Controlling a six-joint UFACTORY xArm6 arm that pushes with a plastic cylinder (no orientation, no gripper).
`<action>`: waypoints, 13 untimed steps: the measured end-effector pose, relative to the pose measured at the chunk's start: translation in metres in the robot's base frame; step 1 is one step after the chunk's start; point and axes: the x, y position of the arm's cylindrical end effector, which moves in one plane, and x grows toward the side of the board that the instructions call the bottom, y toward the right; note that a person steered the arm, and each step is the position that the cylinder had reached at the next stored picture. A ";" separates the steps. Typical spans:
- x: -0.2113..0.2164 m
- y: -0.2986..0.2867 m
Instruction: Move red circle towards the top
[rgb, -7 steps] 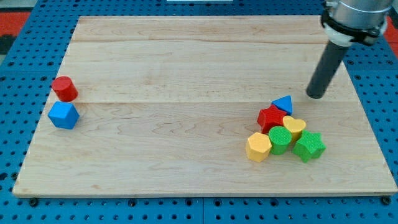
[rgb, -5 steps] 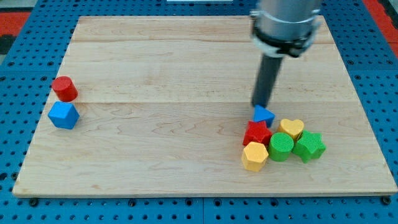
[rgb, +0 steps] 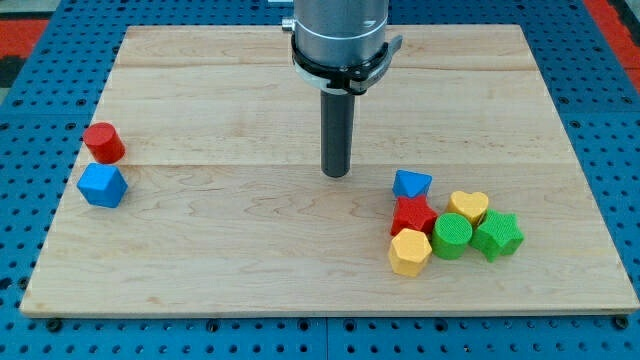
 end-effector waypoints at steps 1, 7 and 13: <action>0.000 0.011; 0.103 0.011; 0.020 -0.213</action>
